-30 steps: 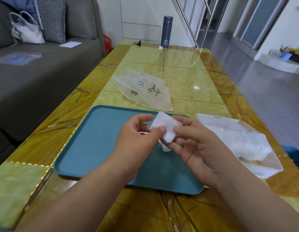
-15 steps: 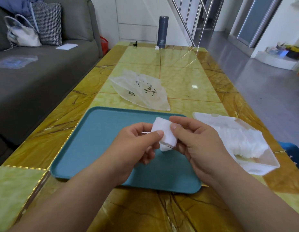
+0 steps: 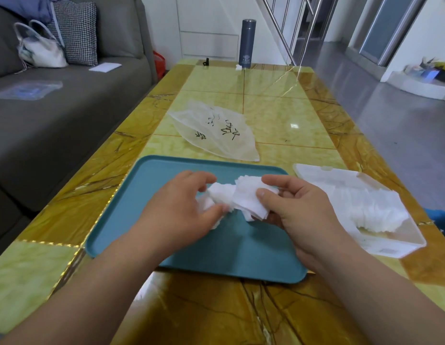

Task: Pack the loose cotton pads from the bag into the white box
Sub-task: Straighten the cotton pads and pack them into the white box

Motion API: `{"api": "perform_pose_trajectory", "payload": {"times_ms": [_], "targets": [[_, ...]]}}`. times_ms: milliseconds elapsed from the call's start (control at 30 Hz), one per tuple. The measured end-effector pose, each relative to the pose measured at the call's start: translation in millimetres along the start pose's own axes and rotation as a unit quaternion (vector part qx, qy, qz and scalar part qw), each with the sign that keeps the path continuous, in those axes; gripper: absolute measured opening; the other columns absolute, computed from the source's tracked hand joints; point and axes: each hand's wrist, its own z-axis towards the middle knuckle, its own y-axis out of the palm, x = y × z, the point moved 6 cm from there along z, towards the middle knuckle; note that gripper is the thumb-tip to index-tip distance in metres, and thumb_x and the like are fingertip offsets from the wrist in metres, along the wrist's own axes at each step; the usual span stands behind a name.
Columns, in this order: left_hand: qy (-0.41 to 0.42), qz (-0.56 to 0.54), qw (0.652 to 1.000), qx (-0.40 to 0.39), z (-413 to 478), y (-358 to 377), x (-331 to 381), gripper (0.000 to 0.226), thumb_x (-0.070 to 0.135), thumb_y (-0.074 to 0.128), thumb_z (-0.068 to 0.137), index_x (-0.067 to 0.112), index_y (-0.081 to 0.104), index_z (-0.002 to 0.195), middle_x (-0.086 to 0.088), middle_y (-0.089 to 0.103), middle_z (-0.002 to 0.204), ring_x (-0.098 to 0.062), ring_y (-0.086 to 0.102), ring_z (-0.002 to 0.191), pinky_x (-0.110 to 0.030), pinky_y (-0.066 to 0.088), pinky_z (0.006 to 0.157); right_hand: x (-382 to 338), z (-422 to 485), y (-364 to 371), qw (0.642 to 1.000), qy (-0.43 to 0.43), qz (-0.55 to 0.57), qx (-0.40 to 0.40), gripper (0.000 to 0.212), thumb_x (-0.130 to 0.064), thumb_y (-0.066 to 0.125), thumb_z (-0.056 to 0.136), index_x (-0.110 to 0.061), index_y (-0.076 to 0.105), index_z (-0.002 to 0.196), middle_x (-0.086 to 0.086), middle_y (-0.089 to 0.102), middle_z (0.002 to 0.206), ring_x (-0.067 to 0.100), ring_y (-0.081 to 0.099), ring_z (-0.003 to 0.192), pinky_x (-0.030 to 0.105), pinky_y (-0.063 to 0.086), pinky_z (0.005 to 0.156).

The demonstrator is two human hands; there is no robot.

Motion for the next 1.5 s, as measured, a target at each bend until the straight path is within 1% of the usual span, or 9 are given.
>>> {"api": "perform_pose_trajectory", "payload": {"times_ms": [200, 500, 667, 833, 967, 1133, 1200, 1367, 1500], "targets": [[-0.009, 0.083, 0.996, -0.040, 3, -2, -12, 0.054, 0.045, 0.077, 0.081, 0.036, 0.061, 0.132, 0.012, 0.058, 0.117, -0.015, 0.056, 0.109, -0.031, 0.048, 0.090, 24, 12, 9, 0.998, 0.028, -0.056, 0.008, 0.019, -0.011, 0.077, 0.090, -0.020, 0.076, 0.106, 0.007, 0.078, 0.101, 0.022, 0.072, 0.090, 0.048, 0.059, 0.097], [0.099, 0.198, 0.973, -0.071, 10, 22, 4, 0.061, 0.034, 0.067, 0.085, 0.035, 0.052, 0.144, 0.010, 0.046, 0.156, -0.023, 0.025, 0.153, -0.044, 0.030, 0.121, 15, 11, 5, 0.999, -0.005, -0.033, 0.042, 0.023, -0.007, 0.070, 0.095, -0.021, 0.072, 0.112, 0.005, 0.078, 0.100, 0.019, 0.075, 0.085, 0.032, 0.065, 0.071], [0.104, 0.214, 0.969, -0.063, 21, 43, -1, 0.030, 0.018, 0.049, 0.085, 0.029, 0.067, 0.107, 0.009, 0.068, 0.109, -0.023, 0.054, 0.123, -0.038, 0.047, 0.094, 10, 8, 3, 0.998, -0.015, -0.042, 0.042, 0.023, -0.006, 0.070, 0.094, -0.021, 0.074, 0.111, 0.001, 0.078, 0.095, 0.007, 0.073, 0.072, 0.023, 0.061, 0.063], [0.066, 0.114, 0.991, 0.013, 21, 26, 0, 0.036, 0.021, 0.049, 0.099, 0.032, 0.068, 0.127, -0.013, 0.060, 0.145, -0.024, 0.042, 0.148, -0.043, 0.045, 0.108, 12, 11, 0, 0.998, 0.002, -0.034, 0.057, 0.028, -0.008, 0.068, 0.095, -0.024, 0.068, 0.117, 0.007, 0.073, 0.110, 0.019, 0.076, 0.085, 0.035, 0.066, 0.072], [0.068, -0.047, 0.984, 0.160, 8, -16, 17, 0.025, 0.017, 0.056, 0.102, 0.029, 0.070, 0.119, 0.003, 0.073, 0.108, -0.019, 0.063, 0.107, -0.038, 0.052, 0.084, 10, 13, -3, 0.998, 0.009, -0.013, 0.057, 0.029, -0.005, 0.069, 0.093, -0.023, 0.069, 0.117, 0.001, 0.072, 0.109, 0.014, 0.074, 0.086, 0.034, 0.066, 0.073], [-0.055, -0.422, 0.904, -0.026, -3, 0, 27, 0.010, 0.013, 0.055, 0.106, 0.017, 0.061, 0.113, -0.002, 0.078, 0.089, -0.024, 0.078, 0.081, -0.030, 0.057, 0.061, 10, 13, -2, 0.999, 0.017, 0.007, 0.032, 0.017, -0.003, 0.078, 0.087, -0.014, 0.079, 0.100, 0.011, 0.080, 0.101, 0.034, 0.076, 0.097, 0.051, 0.064, 0.087], [-0.044, -0.415, 0.906, -0.071, -5, 7, 29, 0.007, 0.013, 0.057, 0.105, 0.012, 0.060, 0.111, -0.005, 0.079, 0.089, -0.025, 0.078, 0.083, -0.028, 0.055, 0.059, 6, 10, 3, 0.999, 0.026, 0.023, -0.001, 0.011, -0.001, 0.075, 0.089, -0.011, 0.081, 0.090, 0.014, 0.080, 0.096, 0.038, 0.076, 0.096, 0.055, 0.063, 0.088], [-0.041, -0.350, 0.934, -0.056, -1, 12, 20, 0.005, 0.016, 0.068, 0.098, 0.015, 0.073, 0.100, -0.011, 0.076, 0.088, -0.009, 0.061, 0.064, -0.026, 0.050, 0.059, -1, 2, 10, 0.994, 0.035, 0.054, -0.086, 0.013, -0.003, 0.070, 0.092, -0.008, 0.080, 0.100, 0.016, 0.080, 0.102, 0.028, 0.077, 0.094, 0.033, 0.065, 0.075], [-0.042, -0.356, 0.932, -0.045, 0, 13, 18, 0.004, 0.015, 0.073, 0.095, 0.015, 0.076, 0.097, -0.013, 0.076, 0.089, -0.008, 0.062, 0.065, -0.028, 0.050, 0.059, -4, -2, 13, 0.992, 0.026, 0.043, -0.113, 0.021, -0.005, 0.068, 0.095, -0.007, 0.076, 0.115, 0.016, 0.079, 0.110, 0.033, 0.075, 0.107, 0.041, 0.063, 0.091]]}}
